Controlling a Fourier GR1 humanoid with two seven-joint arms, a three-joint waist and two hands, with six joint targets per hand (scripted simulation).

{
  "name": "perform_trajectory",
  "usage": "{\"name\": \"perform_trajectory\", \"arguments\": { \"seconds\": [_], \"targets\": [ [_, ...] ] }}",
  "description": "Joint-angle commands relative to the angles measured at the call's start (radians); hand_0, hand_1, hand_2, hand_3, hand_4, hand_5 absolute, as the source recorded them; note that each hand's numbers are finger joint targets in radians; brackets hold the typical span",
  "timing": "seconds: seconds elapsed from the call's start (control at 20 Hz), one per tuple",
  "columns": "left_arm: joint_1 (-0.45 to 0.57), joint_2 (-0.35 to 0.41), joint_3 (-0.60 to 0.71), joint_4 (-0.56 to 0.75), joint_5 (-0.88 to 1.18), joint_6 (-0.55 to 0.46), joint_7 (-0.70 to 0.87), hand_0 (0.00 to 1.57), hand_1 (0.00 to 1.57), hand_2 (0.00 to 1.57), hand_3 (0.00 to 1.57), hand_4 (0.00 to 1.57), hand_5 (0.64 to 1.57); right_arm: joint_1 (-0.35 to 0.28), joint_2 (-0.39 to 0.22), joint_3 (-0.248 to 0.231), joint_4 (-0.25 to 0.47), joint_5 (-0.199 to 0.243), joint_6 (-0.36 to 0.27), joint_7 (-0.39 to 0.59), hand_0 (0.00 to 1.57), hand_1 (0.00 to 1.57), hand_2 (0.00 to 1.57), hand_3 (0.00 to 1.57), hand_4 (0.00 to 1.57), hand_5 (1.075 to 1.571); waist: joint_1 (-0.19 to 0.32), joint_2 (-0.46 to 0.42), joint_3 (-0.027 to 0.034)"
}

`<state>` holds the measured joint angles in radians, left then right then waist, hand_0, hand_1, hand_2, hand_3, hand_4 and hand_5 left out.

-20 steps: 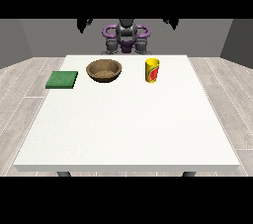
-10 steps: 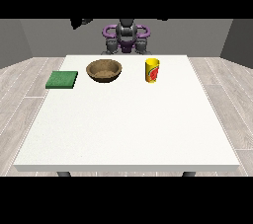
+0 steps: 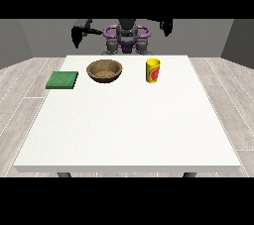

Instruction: Pick the cup and pour the ball into the bowl, then pick the bowl and place it on the pad

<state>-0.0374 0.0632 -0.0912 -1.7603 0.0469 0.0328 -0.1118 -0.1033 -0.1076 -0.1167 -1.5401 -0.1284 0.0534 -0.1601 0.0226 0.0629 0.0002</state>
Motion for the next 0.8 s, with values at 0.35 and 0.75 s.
{"name": "perform_trajectory", "arguments": {
  "seconds": [0.35, 0.75],
  "targets": [
    [-0.184, 0.053, 0.130, 0.342, -0.044, -0.017, -0.190, 0.00, 0.00, 0.00, 0.00, 0.00, 1.257, -0.140, -0.084, -0.076, 0.187, -0.011, 0.068, -0.107, 0.00, 0.00, 0.00, 0.00, 0.00, 1.560, -0.041, 0.105, -0.0002],
    [-0.250, 0.043, 0.187, 0.578, -0.065, 0.008, -0.394, 0.00, 0.00, 0.00, 0.00, 0.00, 1.246, -0.159, -0.130, -0.125, 0.293, -0.055, 0.139, -0.166, 0.00, 0.00, 0.00, 0.00, 0.00, 1.563, -0.066, 0.120, -0.0004]
  ]
}}
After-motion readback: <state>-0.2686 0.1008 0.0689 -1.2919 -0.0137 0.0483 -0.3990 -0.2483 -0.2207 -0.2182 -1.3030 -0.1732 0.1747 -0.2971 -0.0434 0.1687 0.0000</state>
